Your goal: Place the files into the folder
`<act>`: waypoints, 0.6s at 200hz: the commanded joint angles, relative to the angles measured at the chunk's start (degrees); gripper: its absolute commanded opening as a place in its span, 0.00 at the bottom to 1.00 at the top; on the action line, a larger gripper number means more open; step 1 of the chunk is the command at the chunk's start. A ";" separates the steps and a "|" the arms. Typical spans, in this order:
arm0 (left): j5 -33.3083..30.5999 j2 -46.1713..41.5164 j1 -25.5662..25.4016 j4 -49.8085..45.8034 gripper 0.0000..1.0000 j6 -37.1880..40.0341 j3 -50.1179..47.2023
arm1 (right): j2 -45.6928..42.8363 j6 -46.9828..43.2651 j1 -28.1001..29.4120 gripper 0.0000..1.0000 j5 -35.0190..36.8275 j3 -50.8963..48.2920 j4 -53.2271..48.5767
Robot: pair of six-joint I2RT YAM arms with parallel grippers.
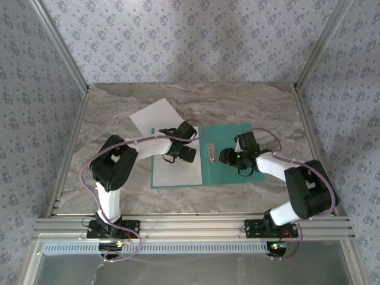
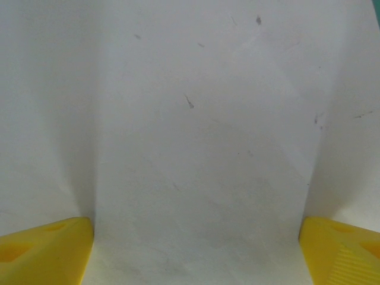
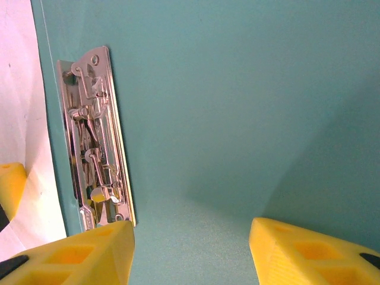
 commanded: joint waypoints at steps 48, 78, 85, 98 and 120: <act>-1.78 -1.66 1.05 -4.04 0.91 -1.79 -2.69 | -0.29 2.20 0.57 0.56 2.03 -2.12 -3.32; -2.36 -1.77 1.21 -4.50 0.91 -2.24 -2.68 | -0.31 2.24 0.66 0.56 2.12 -2.11 -3.41; -2.21 -1.92 1.27 -4.39 0.91 -2.24 -2.86 | -0.43 2.24 0.72 0.56 2.09 -2.21 -3.43; -2.19 -2.02 1.26 -4.35 0.91 -2.37 -2.86 | -0.47 2.38 0.70 0.56 2.14 -2.35 -3.47; -2.46 -2.11 1.32 -4.71 0.91 -2.85 -2.70 | -0.55 2.44 0.65 0.56 2.25 -2.37 -3.60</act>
